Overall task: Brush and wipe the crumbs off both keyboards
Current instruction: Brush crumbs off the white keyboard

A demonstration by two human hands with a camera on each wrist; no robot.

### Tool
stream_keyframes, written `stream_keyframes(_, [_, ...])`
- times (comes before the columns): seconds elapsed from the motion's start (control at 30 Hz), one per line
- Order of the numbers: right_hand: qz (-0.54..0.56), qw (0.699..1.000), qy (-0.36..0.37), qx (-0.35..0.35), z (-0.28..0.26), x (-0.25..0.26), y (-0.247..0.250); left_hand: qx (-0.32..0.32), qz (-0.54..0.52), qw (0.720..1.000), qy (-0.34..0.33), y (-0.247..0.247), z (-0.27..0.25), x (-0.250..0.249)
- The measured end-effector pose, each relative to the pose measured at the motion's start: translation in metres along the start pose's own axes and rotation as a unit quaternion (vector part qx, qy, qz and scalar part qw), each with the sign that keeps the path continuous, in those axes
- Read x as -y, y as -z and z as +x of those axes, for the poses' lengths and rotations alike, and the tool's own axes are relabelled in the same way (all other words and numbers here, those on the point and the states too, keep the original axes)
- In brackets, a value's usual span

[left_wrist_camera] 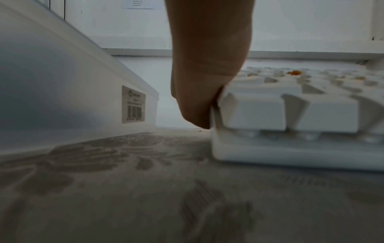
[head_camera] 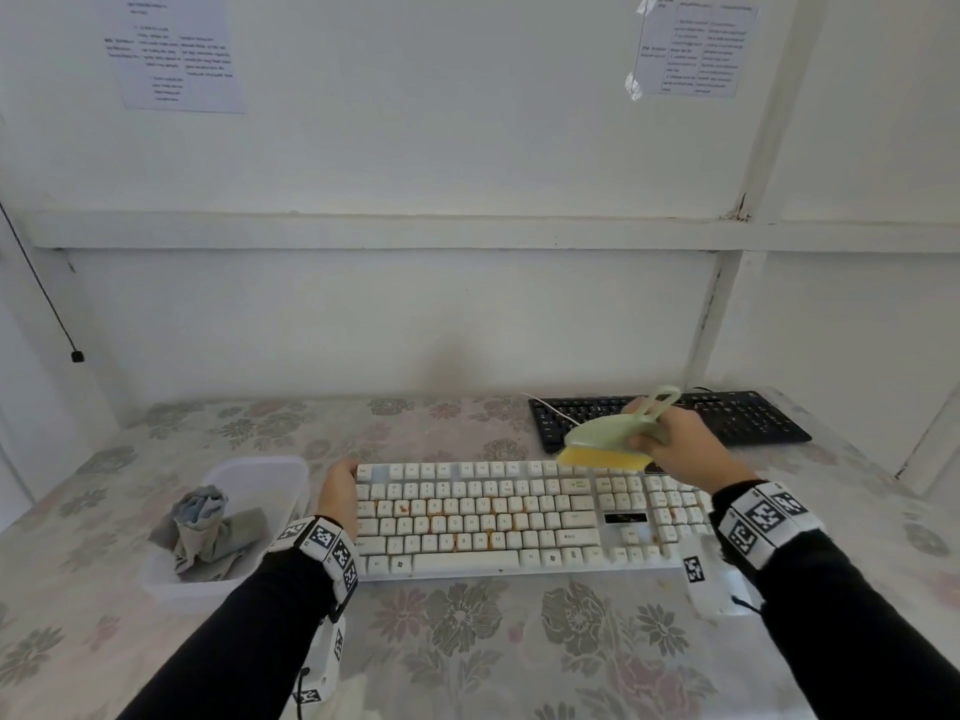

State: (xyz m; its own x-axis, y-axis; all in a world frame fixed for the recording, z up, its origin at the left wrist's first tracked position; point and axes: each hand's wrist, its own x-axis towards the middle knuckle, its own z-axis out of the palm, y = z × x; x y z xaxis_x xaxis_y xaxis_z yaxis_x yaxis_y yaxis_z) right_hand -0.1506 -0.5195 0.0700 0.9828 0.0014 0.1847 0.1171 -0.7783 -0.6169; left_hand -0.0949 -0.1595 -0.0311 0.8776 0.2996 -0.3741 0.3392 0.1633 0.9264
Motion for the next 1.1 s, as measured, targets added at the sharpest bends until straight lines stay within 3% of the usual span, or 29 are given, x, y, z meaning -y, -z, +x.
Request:
stream_keyframes(0.2, [-0.019, 1.0, 0.012, 0.011, 0.002, -0.007, -0.001, 0.012, 0.001, 1.0, -0.001, 0.0, -0.002, 0.001])
stream_keyframes(0.43, [-0.111, 0.989, -0.095, -0.038, -0.012, -0.057, 0.041, 0.005, 0.003, 1.0, -0.003, 0.0, -0.006, 0.001])
stream_keyframes(0.57, [-0.119, 0.983, -0.124, -0.071, -0.011, -0.055, 0.055, 0.005, 0.002, 1.0, -0.004, -0.001, -0.007, 0.0])
stream_keyframes(0.7, [-0.068, 0.994, -0.061, -0.052, -0.003, -0.006, 0.044, -0.003, -0.009, 1.0, -0.004, -0.001, -0.005, 0.0])
stream_keyframes(0.87, [-0.006, 0.999, 0.041, 0.031, 0.019, 0.056, -0.004, 0.0, -0.016, 1.0, 0.002, -0.001, -0.005, 0.0])
stream_keyframes(1.1, [-0.032, 0.992, 0.068, 0.103, 0.041, 0.074, -0.054, 0.006, -0.018, 1.0, 0.011, -0.001, -0.008, -0.002])
